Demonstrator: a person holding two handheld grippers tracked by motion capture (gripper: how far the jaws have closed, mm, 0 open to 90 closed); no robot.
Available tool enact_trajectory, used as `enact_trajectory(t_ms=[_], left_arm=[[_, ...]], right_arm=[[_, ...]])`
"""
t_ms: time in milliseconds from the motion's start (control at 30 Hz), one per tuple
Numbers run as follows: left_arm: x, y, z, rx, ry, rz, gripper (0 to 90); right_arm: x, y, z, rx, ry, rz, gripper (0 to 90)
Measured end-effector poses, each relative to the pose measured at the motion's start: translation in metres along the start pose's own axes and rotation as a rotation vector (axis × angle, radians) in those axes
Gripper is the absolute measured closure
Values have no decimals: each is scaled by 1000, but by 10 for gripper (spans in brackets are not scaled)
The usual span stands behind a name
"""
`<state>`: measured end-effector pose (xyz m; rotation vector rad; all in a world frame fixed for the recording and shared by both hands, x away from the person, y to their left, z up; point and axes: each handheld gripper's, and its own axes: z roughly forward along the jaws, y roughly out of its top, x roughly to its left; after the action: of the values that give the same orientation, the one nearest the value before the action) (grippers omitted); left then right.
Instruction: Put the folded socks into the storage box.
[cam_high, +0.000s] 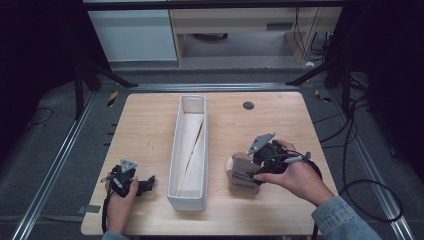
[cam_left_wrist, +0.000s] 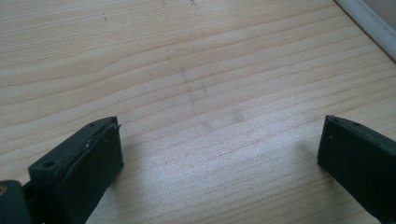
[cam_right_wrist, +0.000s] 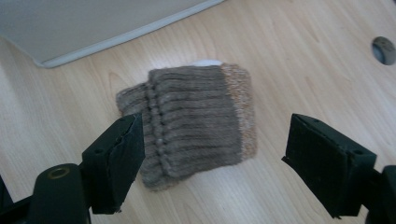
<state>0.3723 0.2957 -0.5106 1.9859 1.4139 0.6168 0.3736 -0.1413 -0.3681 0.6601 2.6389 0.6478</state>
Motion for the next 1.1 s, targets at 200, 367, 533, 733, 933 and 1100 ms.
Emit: enact_trajectory(t_ms=[200,367,533,733,933,1100], left_arm=[[0,0,0,2,0,2,0],[0,0,0,2,0,2,0],[0,0,0,2,-1,3,0],[0,0,0,2,-1,3,0],[0,0,0,2,-1,3,0],[0,0,0,2,-1,3,0]], right_arm=[[9,1,14,20,26,-32,220],[11,-2,23,34,44,-41,226],[16,-6,32,48,68,-62,215],[22,-6,39,63,82,-86,212],[23,-5,41,60,89,-84,216],[26,-6,44,57,100,-92,213]])
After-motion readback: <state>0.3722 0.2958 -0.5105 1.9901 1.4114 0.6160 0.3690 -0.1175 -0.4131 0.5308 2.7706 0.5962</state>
